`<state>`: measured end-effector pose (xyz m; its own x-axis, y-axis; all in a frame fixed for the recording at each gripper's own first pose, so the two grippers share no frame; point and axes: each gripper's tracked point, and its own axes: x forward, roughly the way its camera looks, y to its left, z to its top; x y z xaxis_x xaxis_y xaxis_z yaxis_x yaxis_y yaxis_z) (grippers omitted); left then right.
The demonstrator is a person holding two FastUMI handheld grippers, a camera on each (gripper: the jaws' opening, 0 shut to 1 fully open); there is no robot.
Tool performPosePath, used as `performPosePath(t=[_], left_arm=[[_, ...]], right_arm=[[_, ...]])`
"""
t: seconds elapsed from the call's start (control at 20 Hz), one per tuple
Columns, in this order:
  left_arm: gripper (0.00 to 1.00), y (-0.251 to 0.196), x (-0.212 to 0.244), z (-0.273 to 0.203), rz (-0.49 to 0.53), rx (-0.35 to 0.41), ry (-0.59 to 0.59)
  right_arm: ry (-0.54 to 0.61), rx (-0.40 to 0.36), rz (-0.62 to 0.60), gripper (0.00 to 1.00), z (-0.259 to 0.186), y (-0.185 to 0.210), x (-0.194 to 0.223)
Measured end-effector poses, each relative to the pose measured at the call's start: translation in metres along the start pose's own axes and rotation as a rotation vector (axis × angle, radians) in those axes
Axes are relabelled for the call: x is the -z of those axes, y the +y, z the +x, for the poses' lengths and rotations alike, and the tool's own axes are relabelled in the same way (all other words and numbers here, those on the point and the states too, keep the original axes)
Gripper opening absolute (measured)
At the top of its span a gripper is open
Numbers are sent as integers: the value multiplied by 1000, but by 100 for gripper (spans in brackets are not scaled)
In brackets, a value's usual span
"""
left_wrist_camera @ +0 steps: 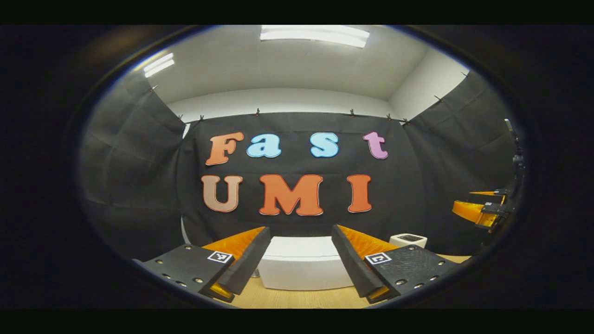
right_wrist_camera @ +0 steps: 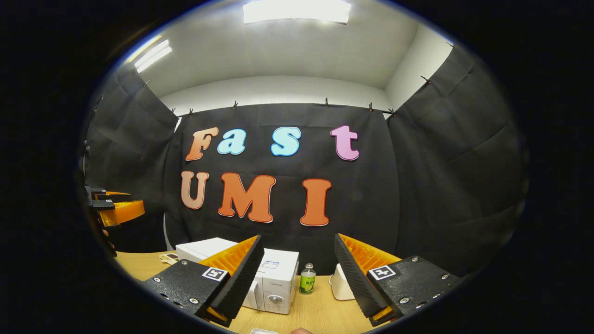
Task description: Open the microwave oven with the left hand, put the food in, and close the microwave oven.
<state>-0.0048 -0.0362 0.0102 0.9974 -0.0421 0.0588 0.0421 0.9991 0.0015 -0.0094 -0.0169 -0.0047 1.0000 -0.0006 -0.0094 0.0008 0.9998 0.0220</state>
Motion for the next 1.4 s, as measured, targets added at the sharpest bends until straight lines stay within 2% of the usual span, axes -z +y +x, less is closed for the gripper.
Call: performPosePath(t=[0.2, 0.45, 0.5, 0.6, 0.7, 0.75, 1.0, 1.15, 1.4], left_arm=[[88, -19, 22, 4, -21, 27, 10], [90, -68, 75, 12, -38, 113, 71], [87, -78, 88, 14, -40, 131, 82], [90, -100, 113, 19, -40, 164, 108], [88, -118, 137, 24, -34, 186, 131], [90, -127, 150, 28, -32, 192, 142], [88, -163, 199, 38, -46, 230, 176], [88, -178, 228, 47, -42, 236, 220], [89, -181, 282, 66, -36, 197, 306]], right_arm=[[16, -3, 17, 95, -5, -5, 18], [64, -13, 28, 95, -12, -13, 56], [73, -11, 27, 95, -16, -15, 65], [91, 0, 23, 95, -23, -23, 82], [107, 16, 23, 95, -30, -29, 97], [117, 20, 24, 95, -35, -32, 106], [152, 2, 15, 95, -49, -39, 141], [173, 15, 28, 95, -52, -47, 158], [242, 39, 48, 95, -57, -63, 193]])
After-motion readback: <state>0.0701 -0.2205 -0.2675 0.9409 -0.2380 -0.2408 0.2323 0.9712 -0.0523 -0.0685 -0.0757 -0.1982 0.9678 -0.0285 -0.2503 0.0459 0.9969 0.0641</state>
